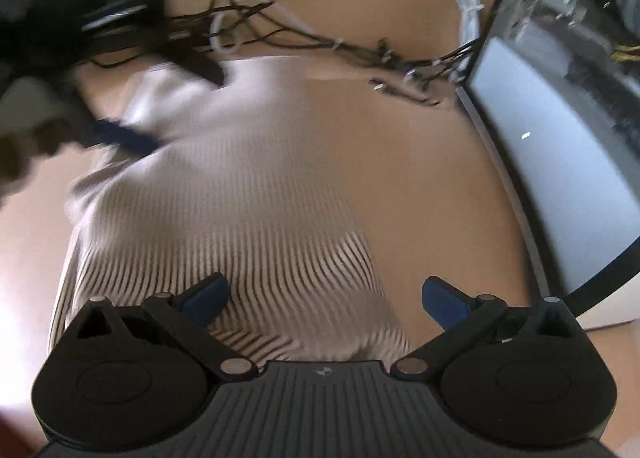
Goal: Fold clothes
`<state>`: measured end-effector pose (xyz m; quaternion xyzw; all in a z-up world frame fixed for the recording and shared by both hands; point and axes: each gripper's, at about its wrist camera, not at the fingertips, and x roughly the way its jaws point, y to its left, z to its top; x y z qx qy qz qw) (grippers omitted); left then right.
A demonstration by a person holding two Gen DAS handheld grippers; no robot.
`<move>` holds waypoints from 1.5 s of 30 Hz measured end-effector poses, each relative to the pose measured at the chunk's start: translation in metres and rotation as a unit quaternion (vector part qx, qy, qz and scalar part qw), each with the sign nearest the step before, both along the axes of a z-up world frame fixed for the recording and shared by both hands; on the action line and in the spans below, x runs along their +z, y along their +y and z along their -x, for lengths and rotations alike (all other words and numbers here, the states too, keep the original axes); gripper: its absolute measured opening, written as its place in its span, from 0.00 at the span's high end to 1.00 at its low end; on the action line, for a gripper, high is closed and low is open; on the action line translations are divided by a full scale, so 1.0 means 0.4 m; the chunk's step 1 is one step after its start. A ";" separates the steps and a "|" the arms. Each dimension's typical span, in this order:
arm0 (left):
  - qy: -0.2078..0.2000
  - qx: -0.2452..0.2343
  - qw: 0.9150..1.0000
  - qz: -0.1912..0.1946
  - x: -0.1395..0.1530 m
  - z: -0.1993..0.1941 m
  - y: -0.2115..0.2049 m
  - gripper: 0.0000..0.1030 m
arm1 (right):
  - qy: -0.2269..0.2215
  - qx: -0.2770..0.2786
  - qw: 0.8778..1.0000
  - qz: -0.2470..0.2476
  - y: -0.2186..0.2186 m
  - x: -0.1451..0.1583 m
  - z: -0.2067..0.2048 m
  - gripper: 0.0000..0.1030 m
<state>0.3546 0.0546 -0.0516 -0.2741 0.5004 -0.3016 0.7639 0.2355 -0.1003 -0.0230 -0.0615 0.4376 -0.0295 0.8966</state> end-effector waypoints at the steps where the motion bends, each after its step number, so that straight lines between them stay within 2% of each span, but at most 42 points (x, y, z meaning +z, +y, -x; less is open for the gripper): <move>1: -0.002 0.001 1.000 -0.004 0.005 -0.006 -0.003 0.00 | 0.007 0.012 1.000 -0.007 0.003 0.000 0.005 0.00; 3: -0.015 0.000 0.999 -0.032 0.024 0.000 -0.013 0.00 | 0.009 0.032 0.999 -0.004 0.008 0.026 0.001 0.00; 4: -0.042 -0.009 0.997 -0.066 0.036 0.025 -0.017 0.00 | 0.002 0.039 0.999 0.000 0.007 0.042 -0.001 0.00; 6: -0.097 -0.025 0.986 -0.133 0.062 0.074 -0.026 0.00 | -0.028 0.039 0.999 0.009 -0.009 0.074 0.006 0.00; 8: -0.151 -0.042 0.967 -0.199 0.087 0.124 -0.035 0.00 | -0.041 0.039 0.998 0.016 -0.021 0.087 0.008 0.00; 10: -0.204 -0.058 0.941 -0.263 0.113 0.173 -0.043 0.00 | -0.037 0.039 0.998 0.022 -0.028 0.081 0.002 0.00; 11: -0.217 -0.064 0.931 -0.285 0.118 0.193 -0.045 0.00 | -0.025 0.039 0.999 0.023 -0.026 0.064 -0.001 0.00; 13: -0.201 -0.067 0.930 -0.302 0.101 0.213 -0.039 0.00 | 0.014 0.054 0.998 0.035 -0.004 0.019 -0.002 0.00; 17: -0.185 -0.074 0.928 -0.314 0.079 0.243 -0.037 0.00 | -0.045 0.085 0.988 0.124 0.077 -0.012 0.060 0.00; 19: -0.178 -0.077 0.928 -0.319 0.069 0.257 -0.036 0.00 | -0.053 0.106 0.982 0.146 0.089 -0.014 0.061 0.00; 22: -0.172 -0.071 0.933 -0.308 0.077 0.258 -0.032 0.00 | -0.029 0.108 0.987 0.113 0.061 0.000 0.035 0.00; 25: -0.174 -0.063 0.935 -0.302 0.092 0.259 -0.025 0.00 | -0.042 0.087 0.994 0.044 0.017 0.052 0.038 0.02; 27: -0.173 -0.056 0.937 -0.298 0.101 0.261 -0.018 0.00 | -0.084 0.111 0.990 -0.008 0.001 0.101 0.068 0.06; 28: -0.169 -0.051 0.939 -0.295 0.104 0.262 -0.012 0.00 | -0.095 0.126 0.987 -0.017 0.003 0.110 0.079 0.09; 30: -0.161 -0.042 0.943 -0.289 0.106 0.263 -0.001 0.00 | -0.098 0.162 0.982 -0.022 0.020 0.117 0.101 0.20; 32: -0.151 -0.034 0.947 -0.282 0.107 0.261 0.009 0.00 | -0.072 0.199 0.977 -0.032 0.031 0.101 0.109 0.48; 34: -0.148 -0.027 0.948 -0.280 0.112 0.263 0.020 0.00 | -0.064 0.209 0.975 -0.030 0.039 0.101 0.106 0.60; 45: -0.136 -0.009 0.949 -0.284 0.116 0.277 0.066 0.00 | -0.022 0.260 0.965 -0.016 0.079 0.101 0.089 0.62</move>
